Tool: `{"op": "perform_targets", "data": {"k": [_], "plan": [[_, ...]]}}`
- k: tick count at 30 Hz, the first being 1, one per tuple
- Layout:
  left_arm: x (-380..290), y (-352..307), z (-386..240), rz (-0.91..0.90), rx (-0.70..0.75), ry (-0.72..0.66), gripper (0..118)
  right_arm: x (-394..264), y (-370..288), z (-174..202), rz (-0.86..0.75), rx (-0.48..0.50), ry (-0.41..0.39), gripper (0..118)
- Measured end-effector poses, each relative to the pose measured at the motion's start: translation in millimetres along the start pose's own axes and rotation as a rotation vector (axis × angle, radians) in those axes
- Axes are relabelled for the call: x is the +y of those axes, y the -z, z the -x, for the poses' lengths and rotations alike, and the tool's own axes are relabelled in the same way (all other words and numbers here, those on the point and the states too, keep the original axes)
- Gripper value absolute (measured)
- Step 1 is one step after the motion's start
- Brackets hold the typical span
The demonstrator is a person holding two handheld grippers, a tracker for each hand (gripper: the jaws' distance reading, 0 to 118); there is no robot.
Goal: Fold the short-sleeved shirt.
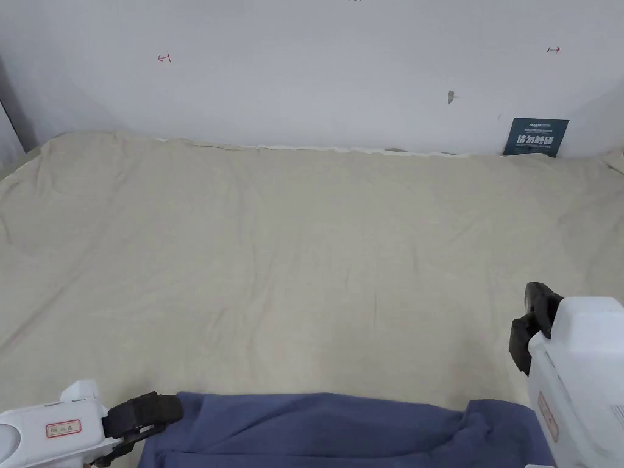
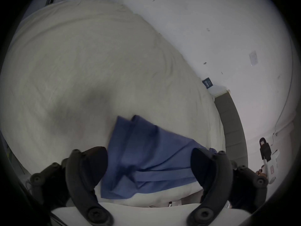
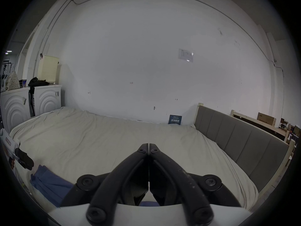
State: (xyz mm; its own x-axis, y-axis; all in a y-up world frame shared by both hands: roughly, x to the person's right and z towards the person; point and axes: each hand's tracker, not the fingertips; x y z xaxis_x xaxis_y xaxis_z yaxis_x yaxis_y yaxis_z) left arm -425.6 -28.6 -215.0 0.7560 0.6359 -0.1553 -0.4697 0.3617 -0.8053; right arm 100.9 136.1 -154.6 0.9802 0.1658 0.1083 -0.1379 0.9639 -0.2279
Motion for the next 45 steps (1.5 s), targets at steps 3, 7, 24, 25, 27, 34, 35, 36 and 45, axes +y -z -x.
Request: {"op": "perform_targets", "data": {"k": [3,7,24,25,27,34,35,36,45], "plan": [[0,6,10,-0.007,-0.008,-0.025,107,-3,6,5,0.019,0.01,-0.008,2],[-2,19,22,0.029,-0.018,-0.035,78,-6,12,8,0.035,0.019,-0.017,2],[1,-5,1,-0.072,0.049,0.116,5,-2,7,-11,0.036,0.005,0.006,2],[3,-13,-1,-0.081,0.047,0.124,5,-1,6,-12,0.033,0.006,0.01,2],[8,-28,-2,-0.122,0.106,0.166,5,-1,4,-15,0.025,0.009,0.017,2],[3,-48,-22,-0.124,0.184,0.18,5,-1,-4,-24,0.008,0.019,0.037,2],[-1,-44,-33,-0.124,0.193,0.208,5,-1,-5,-26,0.006,0.02,0.042,2],[-3,-41,-43,-0.114,0.192,0.23,5,-2,-6,-27,0.006,0.019,0.045,2],[-49,45,-160,0.048,0.036,0.471,5,-5,-18,-42,0.0,0.005,0.073,2]]}}
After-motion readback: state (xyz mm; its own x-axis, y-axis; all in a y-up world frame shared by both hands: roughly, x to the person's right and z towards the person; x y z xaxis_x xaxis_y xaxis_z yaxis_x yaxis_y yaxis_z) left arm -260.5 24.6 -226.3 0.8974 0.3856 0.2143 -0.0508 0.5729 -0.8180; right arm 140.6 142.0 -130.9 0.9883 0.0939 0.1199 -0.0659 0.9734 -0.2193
